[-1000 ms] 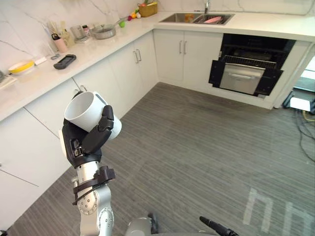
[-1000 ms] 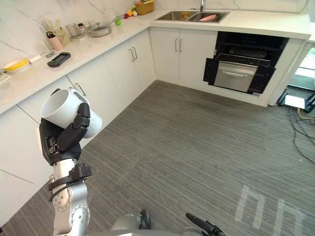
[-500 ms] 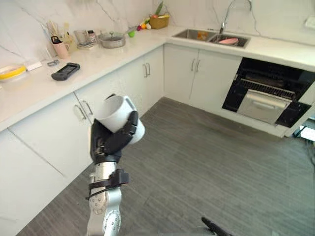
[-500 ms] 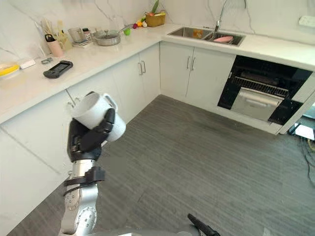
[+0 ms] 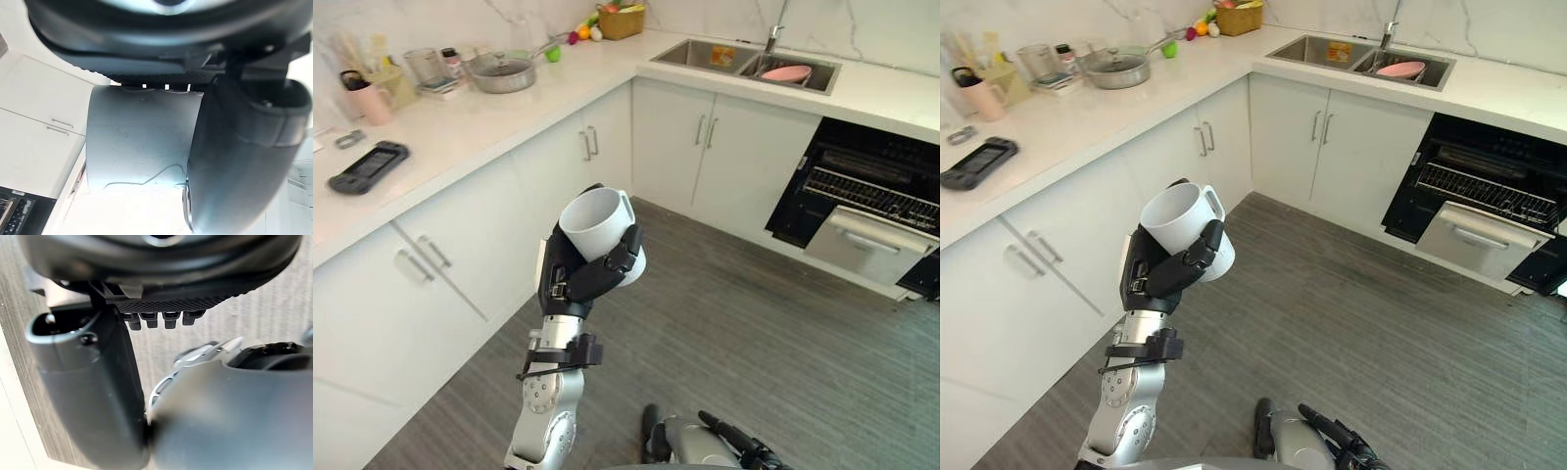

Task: Walk over to the sink, pick up the cup, carry it to the dishwasher, place the cup inside the dishwasher, then close the dishwasher door

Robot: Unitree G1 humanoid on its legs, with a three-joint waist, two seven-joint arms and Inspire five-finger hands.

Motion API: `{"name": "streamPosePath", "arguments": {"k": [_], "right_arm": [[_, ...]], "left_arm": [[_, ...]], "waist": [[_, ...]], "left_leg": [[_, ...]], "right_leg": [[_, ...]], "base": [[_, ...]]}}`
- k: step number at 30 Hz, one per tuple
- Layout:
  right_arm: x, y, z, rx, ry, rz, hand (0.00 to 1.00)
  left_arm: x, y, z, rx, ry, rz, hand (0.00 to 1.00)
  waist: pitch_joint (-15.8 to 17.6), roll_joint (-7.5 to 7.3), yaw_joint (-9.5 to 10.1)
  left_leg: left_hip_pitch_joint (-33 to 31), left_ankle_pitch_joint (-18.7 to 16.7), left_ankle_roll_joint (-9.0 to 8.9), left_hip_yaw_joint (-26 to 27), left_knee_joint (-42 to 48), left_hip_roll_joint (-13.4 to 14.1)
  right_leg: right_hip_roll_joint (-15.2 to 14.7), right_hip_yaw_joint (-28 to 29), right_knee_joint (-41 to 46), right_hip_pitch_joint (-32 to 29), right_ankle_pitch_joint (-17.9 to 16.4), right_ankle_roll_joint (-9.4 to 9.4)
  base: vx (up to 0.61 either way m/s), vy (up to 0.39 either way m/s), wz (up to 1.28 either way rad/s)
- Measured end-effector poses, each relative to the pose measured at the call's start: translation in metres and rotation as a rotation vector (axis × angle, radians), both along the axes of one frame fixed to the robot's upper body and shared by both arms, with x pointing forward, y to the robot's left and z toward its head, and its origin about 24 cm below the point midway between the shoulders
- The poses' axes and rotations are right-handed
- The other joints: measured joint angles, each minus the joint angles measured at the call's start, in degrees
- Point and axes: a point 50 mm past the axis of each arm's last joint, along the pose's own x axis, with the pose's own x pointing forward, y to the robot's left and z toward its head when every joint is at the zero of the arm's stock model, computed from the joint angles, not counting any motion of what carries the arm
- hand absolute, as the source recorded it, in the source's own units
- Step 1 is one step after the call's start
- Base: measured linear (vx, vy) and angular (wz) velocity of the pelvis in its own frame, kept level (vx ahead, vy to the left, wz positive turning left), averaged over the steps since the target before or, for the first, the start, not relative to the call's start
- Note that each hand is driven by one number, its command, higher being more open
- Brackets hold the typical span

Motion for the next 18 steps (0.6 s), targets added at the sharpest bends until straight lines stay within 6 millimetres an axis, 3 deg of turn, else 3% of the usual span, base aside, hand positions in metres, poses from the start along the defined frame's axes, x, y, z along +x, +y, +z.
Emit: {"name": "streamPosePath", "arguments": {"k": [1, 3, 5, 6, 8, 9, 10, 11, 12, 13, 14, 15, 16, 18], "right_arm": [[0.000, -0.001, 0.002, -0.030, -0.013, 0.007, 1.00], [0.002, 0.000, 0.003, -0.062, -0.022, 0.008, 1.00], [0.004, 0.000, 0.004, -0.095, -0.044, -0.003, 1.00], [0.011, 0.002, 0.006, -0.103, -0.078, -0.012, 1.00], [0.032, 0.004, 0.011, -0.100, -0.151, -0.004, 1.00], [0.047, 0.006, 0.016, -0.105, -0.209, 0.028, 1.00], [0.053, 0.007, 0.018, -0.103, -0.237, 0.040, 1.00], [0.059, 0.008, 0.021, -0.100, -0.270, 0.057, 1.00], [0.060, 0.010, 0.022, -0.104, -0.290, 0.066, 1.00], [0.051, 0.007, 0.018, -0.115, -0.300, 0.041, 1.00], [0.045, 0.007, 0.013, -0.110, -0.295, 0.006, 1.00], [0.031, -0.001, 0.009, -0.127, -0.316, -0.068, 1.00], [0.023, -0.008, 0.008, -0.153, -0.329, -0.108, 1.00], [0.005, -0.036, 0.021, -0.306, -0.430, -0.194, 1.00]], "left_arm": [[-0.003, -0.001, 0.003, -0.011, -0.014, -0.009, 0.00], [-0.008, -0.002, 0.004, -0.010, -0.024, -0.030, 0.00], [-0.010, -0.002, 0.002, 0.001, -0.024, -0.048, 0.00], [-0.010, -0.001, 0.003, 0.001, -0.032, -0.050, 0.00], [-0.011, 0.000, 0.005, -0.011, -0.041, -0.052, 0.00], [-0.011, 0.000, 0.005, -0.008, -0.044, -0.055, 0.00], [-0.011, -0.001, 0.005, -0.007, -0.044, -0.061, 0.00], [-0.011, -0.004, 0.005, -0.001, -0.040, -0.080, 0.00], [-0.012, -0.006, 0.004, 0.007, -0.039, -0.092, 0.00], [-0.011, -0.006, 0.003, 0.016, -0.042, -0.102, 0.00], [-0.010, -0.003, 0.001, 0.031, -0.045, -0.099, 0.00], [-0.004, 0.001, -0.002, 0.050, -0.038, -0.094, 0.00], [-0.001, 0.003, -0.004, 0.053, -0.032, -0.088, 0.00], [0.001, 0.015, -0.009, 0.031, -0.012, -0.052, 0.00]], "waist": [[0.19, 0.29, 0.48], [0.38, 0.16, 1.43], [-0.10, -0.55, 3.24], [-0.36, -0.51, 3.90], [-0.57, -0.81, 3.95], [-0.75, -1.13, 3.63], [-0.81, -1.23, 3.41], [-0.90, -1.48, 3.58], [-1.25, -1.52, 3.45], [-2.42, -0.98, 3.51], [-2.94, -1.68, 3.53], [-3.09, -3.12, 2.94], [-3.01, -3.25, 2.20], [-2.94, -3.35, 0.12]], "left_leg": [[-6.81, 0.97, 0.33, -0.75, 12.61, 2.60], [-15.91, -1.27, 2.58, -1.67, 21.08, 3.39], [-21.62, -5.23, 3.59, -0.79, 17.02, 1.91], [-23.53, -7.99, 3.23, -0.13, 8.91, 0.57], [-23.50, -8.83, 2.59, 0.17, -10.28, -3.79], [-23.17, -6.93, 2.68, -1.55, -24.24, -8.31], [-23.11, -4.75, 2.92, -2.57, -30.11, -10.47], [-22.85, 2.66, 4.09, -5.02, -37.77, -14.40], [-22.44, 8.92, 6.21, -5.21, -43.13, -17.18], [-22.23, 14.92, 9.53, -4.55, -46.97, -18.74], [-21.61, 16.03, 12.55, -4.09, -47.10, -18.89], [-19.02, 14.42, 13.79, -4.24, -47.83, -19.85], [-18.04, 13.80, 13.70, -4.94, -47.80, -19.96], [-12.15, 8.70, 12.56, -5.23, -46.82, -20.52]], "right_leg": [[2.16, 1.18, -0.84, 2.36, -0.72, -1.11], [4.65, 3.49, -5.62, 8.11, -1.18, -1.70], [5.77, 7.33, -11.05, 13.31, -0.97, -1.39], [5.98, 9.79, -13.19, 16.08, -0.74, -1.28], [5.37, 13.80, -14.50, 18.86, -0.90, -0.94], [4.51, 16.67, -14.86, 19.78, -1.34, -0.15], [4.25, 17.91, -15.11, 20.30, -1.61, 0.31], [4.01, 20.82, -15.67, 21.73, -1.85, 0.74], [4.25, 23.56, -15.72, 23.05, -2.47, 1.82], [5.46, 25.67, -15.12, 23.95, -3.24, 2.94], [5.33, 26.46, -13.89, 24.30, -4.15, 3.50], [4.94, 26.43, -7.79, 23.07, -5.96, 6.53], [4.21, 25.85, -2.17, 21.37, -7.42, 8.52], [-3.05, 19.47, 22.70, 15.92, -9.27, 9.53]], "base": [[0.48, -0.153, -0.49], [0.43, -0.148, -0.58], [0.58, -0.197, -0.87], [0.59, -0.158, -0.96], [0.51, -0.073, -0.98], [0.41, -0.004, -0.72], [0.52, 0.035, -0.90], [0.55, 0.075, -0.87], [0.68, 0.099, -0.96], [0.59, 0.086, -0.72], [0.70, 0.023, -0.32], [0.47, -0.010, -0.03], [0.54, -0.039, 0.02], [0.51, -0.003, -0.13]]}}
